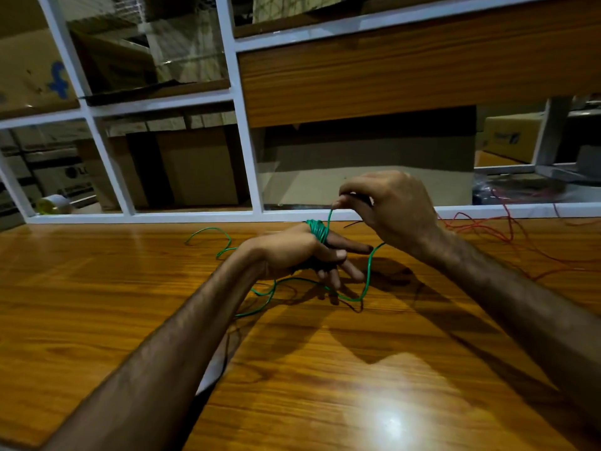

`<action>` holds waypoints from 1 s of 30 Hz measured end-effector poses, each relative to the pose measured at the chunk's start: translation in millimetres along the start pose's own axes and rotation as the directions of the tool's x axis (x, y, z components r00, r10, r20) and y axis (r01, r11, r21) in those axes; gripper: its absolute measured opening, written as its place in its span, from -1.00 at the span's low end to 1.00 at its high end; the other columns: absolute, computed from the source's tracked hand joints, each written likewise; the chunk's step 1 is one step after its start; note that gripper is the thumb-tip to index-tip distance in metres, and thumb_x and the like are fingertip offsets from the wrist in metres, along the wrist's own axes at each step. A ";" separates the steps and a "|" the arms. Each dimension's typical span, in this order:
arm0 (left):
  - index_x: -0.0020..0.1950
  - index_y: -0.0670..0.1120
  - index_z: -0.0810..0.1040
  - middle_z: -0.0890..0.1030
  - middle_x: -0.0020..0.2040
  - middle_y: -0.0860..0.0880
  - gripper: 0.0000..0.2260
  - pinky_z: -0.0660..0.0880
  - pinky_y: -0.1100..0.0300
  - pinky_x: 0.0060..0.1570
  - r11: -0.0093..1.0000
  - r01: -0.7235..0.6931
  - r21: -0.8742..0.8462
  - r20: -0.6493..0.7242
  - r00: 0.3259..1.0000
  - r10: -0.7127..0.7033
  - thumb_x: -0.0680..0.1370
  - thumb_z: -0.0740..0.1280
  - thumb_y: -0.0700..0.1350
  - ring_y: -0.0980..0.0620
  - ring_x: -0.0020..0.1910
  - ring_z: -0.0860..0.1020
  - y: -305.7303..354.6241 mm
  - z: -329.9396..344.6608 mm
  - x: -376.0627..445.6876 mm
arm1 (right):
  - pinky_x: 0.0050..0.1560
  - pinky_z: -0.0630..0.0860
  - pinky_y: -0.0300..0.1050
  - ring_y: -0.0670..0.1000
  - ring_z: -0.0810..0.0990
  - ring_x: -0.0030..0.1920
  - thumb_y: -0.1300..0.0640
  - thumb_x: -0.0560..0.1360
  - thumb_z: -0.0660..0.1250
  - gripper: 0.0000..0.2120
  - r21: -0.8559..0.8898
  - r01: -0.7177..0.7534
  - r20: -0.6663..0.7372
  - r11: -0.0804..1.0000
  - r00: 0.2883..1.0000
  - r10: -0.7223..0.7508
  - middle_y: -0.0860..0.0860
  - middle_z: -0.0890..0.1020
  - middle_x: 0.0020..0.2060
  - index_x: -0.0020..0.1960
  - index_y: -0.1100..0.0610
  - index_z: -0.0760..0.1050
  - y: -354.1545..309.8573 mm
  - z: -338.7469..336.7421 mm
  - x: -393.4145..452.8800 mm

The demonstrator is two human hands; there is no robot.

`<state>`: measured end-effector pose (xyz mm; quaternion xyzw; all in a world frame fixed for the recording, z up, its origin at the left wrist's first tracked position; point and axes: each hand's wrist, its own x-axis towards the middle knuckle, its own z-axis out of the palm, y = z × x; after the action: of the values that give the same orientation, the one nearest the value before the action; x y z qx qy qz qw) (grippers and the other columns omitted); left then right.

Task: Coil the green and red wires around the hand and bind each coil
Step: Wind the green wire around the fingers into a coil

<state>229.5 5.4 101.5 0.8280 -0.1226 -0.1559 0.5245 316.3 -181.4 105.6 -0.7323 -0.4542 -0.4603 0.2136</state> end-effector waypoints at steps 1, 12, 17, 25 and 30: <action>0.34 -0.08 0.62 0.75 0.11 -0.15 -0.64 0.54 0.30 -0.18 0.999 -0.006 -0.039 0.030 1.000 0.007 0.68 0.18 -0.37 -0.01 -0.10 0.70 -0.7 1.1 0.4 | -0.34 0.45 -0.10 0.02 0.60 -0.27 -0.23 0.60 0.19 -0.59 0.005 -0.009 -0.004 1.000 1.000 0.009 -0.02 0.67 -0.26 -0.04 0.03 0.67 0.6 0.1 -0.3; 0.40 -0.25 0.58 0.71 0.19 -0.21 -0.61 0.46 0.39 -0.39 0.979 0.024 -0.201 0.295 0.955 0.037 0.63 0.16 -0.43 0.05 -0.25 0.68 2.3 14.0 1.4 | -0.37 0.38 -0.03 -0.03 0.47 -0.34 -0.36 0.52 0.25 -0.49 0.176 -0.079 0.022 0.981 0.997 0.076 -0.03 0.59 -0.36 -0.14 0.06 0.68 -1.0 0.6 4.5; 0.37 -0.27 0.60 0.69 0.19 -0.25 -0.59 0.46 0.36 -0.35 0.978 -0.043 -0.205 0.287 0.952 0.102 0.60 0.14 -0.44 0.03 -0.20 0.67 4.5 13.8 -0.5 | -0.33 0.47 0.01 -0.03 0.54 -0.35 -0.34 0.56 0.22 -0.52 0.219 -0.170 0.151 0.961 0.979 0.139 -0.05 0.63 -0.36 -0.13 0.02 0.67 4.3 8.2 -1.3; 0.02 -0.28 0.71 0.69 -0.13 -0.21 -0.71 0.56 0.34 -0.24 0.857 -0.180 -0.482 0.109 0.959 0.263 0.44 0.23 -0.38 0.00 -0.21 0.66 8.8 14.6 -6.3 | -0.24 0.57 0.02 -0.07 0.66 -0.30 0.00 0.67 0.25 -0.70 0.387 -0.449 0.473 0.805 0.846 0.244 -0.01 0.71 -0.33 -0.12 0.04 0.68 4.3 16.4 -20.5; 0.51 -0.32 0.45 0.49 0.48 -0.34 -0.56 0.43 0.02 0.49 0.433 -0.249 -0.866 -0.025 0.887 0.461 0.64 0.09 -0.31 -0.29 0.44 0.51 19.5 21.4 -5.0 | -0.40 0.36 -0.38 -0.28 0.49 -0.44 0.42 0.61 0.23 -0.58 0.477 -0.552 0.530 0.684 0.801 0.277 -0.18 0.57 -0.47 -0.26 -0.03 0.50 -11.2 25.4 -25.3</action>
<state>215.8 -18.8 111.2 0.3958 -0.2588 -0.1696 0.8646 314.7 -169.1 70.1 -0.7882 -0.4295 -0.0585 0.4368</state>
